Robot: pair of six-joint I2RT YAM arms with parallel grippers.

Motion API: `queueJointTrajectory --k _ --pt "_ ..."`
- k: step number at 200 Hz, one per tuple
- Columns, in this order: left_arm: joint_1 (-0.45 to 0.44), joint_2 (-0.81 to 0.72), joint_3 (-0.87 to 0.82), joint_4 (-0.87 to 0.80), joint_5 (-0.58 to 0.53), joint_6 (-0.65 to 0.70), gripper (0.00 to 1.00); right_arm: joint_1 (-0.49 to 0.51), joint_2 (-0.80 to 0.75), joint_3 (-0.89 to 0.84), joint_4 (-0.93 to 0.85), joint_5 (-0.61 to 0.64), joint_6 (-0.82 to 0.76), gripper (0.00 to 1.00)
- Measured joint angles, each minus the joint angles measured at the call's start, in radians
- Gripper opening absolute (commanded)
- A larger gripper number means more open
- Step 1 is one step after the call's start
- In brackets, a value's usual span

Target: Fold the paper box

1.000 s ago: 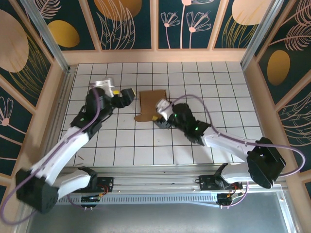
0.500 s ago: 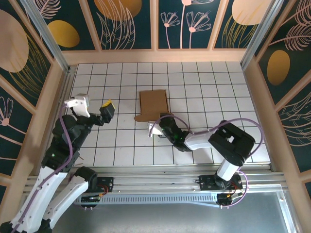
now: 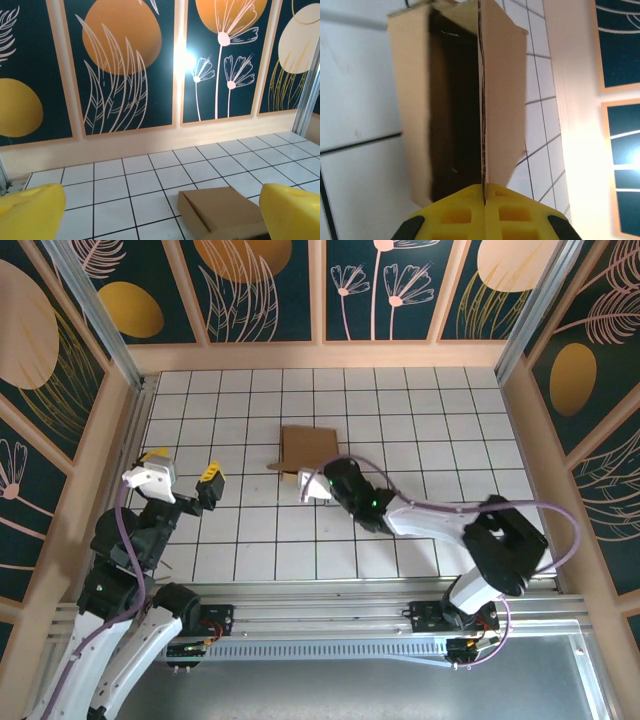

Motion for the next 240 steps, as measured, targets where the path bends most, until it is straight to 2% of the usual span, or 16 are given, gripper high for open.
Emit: queueJointTrajectory --k 40,65,101,111,119,130,153,180,240 --pt "0.0 0.175 0.097 0.002 -0.071 -0.089 0.99 -0.056 -0.077 0.442 -0.538 -0.204 0.152 0.0" --pt "0.0 0.239 0.109 0.021 -0.082 -0.159 0.99 -0.071 -0.076 0.49 -0.657 -0.219 0.191 0.0" --pt "0.0 0.335 0.101 -0.008 -0.192 -0.364 0.99 -0.073 -0.002 0.352 -0.582 -0.218 0.206 0.02" --pt "0.0 0.38 0.1 -0.043 -0.21 -0.408 0.93 -0.08 0.02 0.32 -0.552 -0.198 0.209 0.04" --pt "0.0 0.415 0.098 -0.069 -0.209 -0.434 0.88 -0.087 0.031 0.304 -0.52 -0.185 0.209 0.12" --pt "0.006 0.475 0.09 -0.099 -0.192 -0.469 0.83 -0.094 0.034 0.297 -0.478 -0.166 0.209 0.19" --pt "0.037 0.603 0.085 -0.15 -0.118 -0.521 0.76 -0.094 0.039 0.296 -0.444 -0.159 0.224 0.19" --pt "0.06 0.667 0.05 -0.152 -0.037 -0.56 0.75 -0.082 0.027 0.296 -0.423 -0.15 0.222 0.13" --pt "0.061 0.663 0.037 -0.081 0.017 -0.556 0.79 -0.046 -0.164 0.272 -0.416 -0.055 0.068 0.13"
